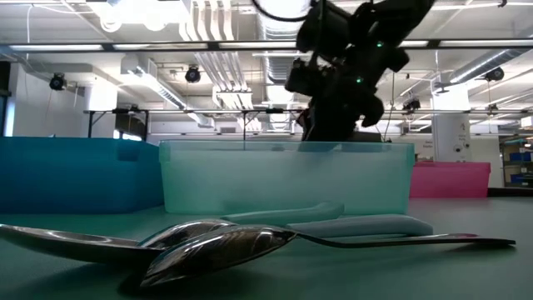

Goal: Sort silverware by color (type)
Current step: Put the black spoon into the pink bin

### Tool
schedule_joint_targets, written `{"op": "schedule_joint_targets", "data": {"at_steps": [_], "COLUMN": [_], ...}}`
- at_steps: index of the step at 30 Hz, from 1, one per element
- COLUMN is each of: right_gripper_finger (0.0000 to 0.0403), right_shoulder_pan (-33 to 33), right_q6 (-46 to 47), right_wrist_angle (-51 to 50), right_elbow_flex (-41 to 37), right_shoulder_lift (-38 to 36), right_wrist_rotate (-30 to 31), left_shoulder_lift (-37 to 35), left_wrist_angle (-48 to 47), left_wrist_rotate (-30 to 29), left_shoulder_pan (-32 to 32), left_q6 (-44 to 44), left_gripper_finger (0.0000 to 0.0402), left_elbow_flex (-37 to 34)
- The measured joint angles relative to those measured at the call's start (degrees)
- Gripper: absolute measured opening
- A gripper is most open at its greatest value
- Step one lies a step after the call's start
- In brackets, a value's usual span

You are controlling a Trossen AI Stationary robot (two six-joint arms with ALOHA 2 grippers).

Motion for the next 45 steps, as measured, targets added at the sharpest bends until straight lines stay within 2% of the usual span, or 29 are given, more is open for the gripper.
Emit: {"op": "schedule_joint_targets", "data": {"at_steps": [7, 14, 28, 38, 40, 43, 45], "right_gripper_finger": [0.0103, 0.0092, 0.0091, 0.0089, 0.0075, 0.0029, 0.0016], "right_shoulder_pan": [0.0, 0.0, -0.11, -0.11, -0.11, -0.07, -0.07], "right_q6": [-3.1, -5.59, -5.74, -4.96, -4.22, -3.09, -2.71], "right_wrist_angle": [-12.53, -16.83, -17.83, -17.85, -17.89, -18.38, -19.02], "right_elbow_flex": [9.44, 15.37, 16.04, 16.19, 16.19, 16.16, 16.14], "right_shoulder_lift": [8.67, 13.77, 13.62, 16.49, 16.68, 16.7, 16.56], "right_wrist_rotate": [0.01, 2.15, 2.52, 2.37, 2.3, 2.17, 1.94], "left_shoulder_lift": [-0.29, -0.52, -0.59, -0.59, -0.59, -0.59, -0.59], "left_wrist_angle": [-3.23, -3.79, -4.72, -4.91, -4.98, -5.11, -5.18], "left_wrist_rotate": [1.38, 1.44, 1.46, 1.84, 1.9, 1.9, 1.9], "left_shoulder_pan": [-0.13, -0.41, -1.11, -1.19, -1.19, -1.17, -1.17], "left_q6": [-1.51, -1.52, -1.51, -1.49, -1.49, -1.49, -1.49], "left_gripper_finger": [0.0094, 0.0094, 0.0094, 0.0094, 0.0094, 0.0094, 0.0094], "left_elbow_flex": [0.0, 0.02, 0.01, 0.02, 0.02, 0.02, 0.02]}}
